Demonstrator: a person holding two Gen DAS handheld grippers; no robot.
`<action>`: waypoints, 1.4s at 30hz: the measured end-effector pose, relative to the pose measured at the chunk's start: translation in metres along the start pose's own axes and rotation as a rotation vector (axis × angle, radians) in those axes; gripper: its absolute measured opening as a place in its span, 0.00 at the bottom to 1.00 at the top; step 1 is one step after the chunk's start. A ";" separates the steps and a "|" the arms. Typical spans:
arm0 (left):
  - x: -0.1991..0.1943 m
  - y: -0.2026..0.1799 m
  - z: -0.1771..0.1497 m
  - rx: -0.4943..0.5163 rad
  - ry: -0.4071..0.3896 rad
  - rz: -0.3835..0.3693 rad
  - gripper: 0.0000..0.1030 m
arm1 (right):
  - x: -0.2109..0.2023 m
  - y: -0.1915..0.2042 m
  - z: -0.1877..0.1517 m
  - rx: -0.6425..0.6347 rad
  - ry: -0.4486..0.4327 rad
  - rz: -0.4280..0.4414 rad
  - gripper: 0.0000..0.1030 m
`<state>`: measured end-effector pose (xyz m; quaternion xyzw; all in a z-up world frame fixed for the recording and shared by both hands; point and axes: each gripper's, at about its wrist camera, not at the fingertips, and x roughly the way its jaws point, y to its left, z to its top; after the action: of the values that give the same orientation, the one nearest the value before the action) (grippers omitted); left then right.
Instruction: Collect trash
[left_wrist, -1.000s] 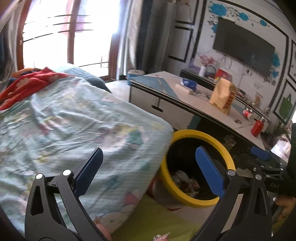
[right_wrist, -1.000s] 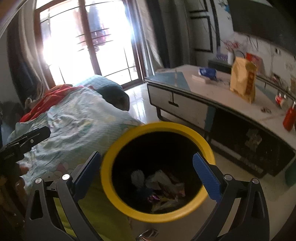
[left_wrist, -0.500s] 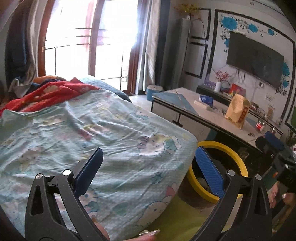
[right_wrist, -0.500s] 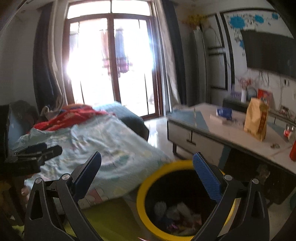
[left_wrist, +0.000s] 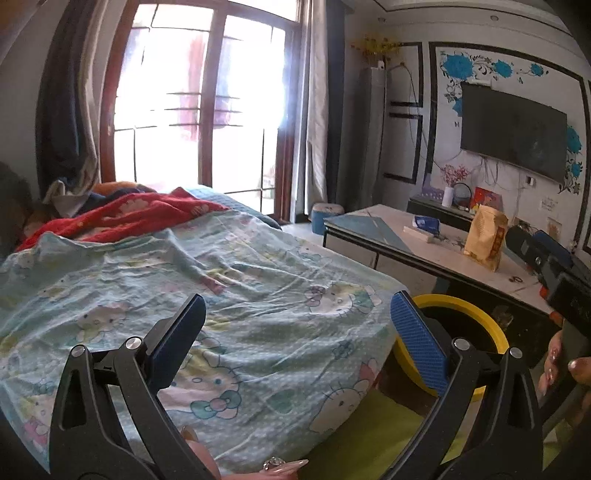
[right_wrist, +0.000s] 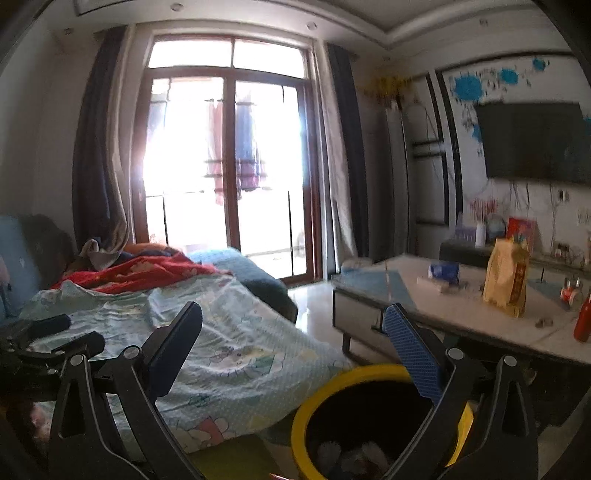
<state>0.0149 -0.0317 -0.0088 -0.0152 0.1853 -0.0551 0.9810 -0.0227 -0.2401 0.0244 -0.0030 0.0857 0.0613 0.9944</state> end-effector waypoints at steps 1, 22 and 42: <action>-0.001 0.000 -0.001 -0.001 -0.007 0.003 0.89 | -0.002 0.002 -0.003 -0.009 -0.009 -0.008 0.94; -0.001 0.001 -0.007 -0.018 -0.009 -0.003 0.89 | 0.003 0.007 -0.026 -0.014 0.034 -0.010 0.94; -0.001 0.001 -0.007 -0.018 -0.009 -0.005 0.89 | 0.001 0.004 -0.027 -0.003 0.041 -0.018 0.94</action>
<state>0.0112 -0.0304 -0.0148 -0.0249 0.1816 -0.0559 0.9815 -0.0270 -0.2369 -0.0025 -0.0062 0.1059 0.0523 0.9930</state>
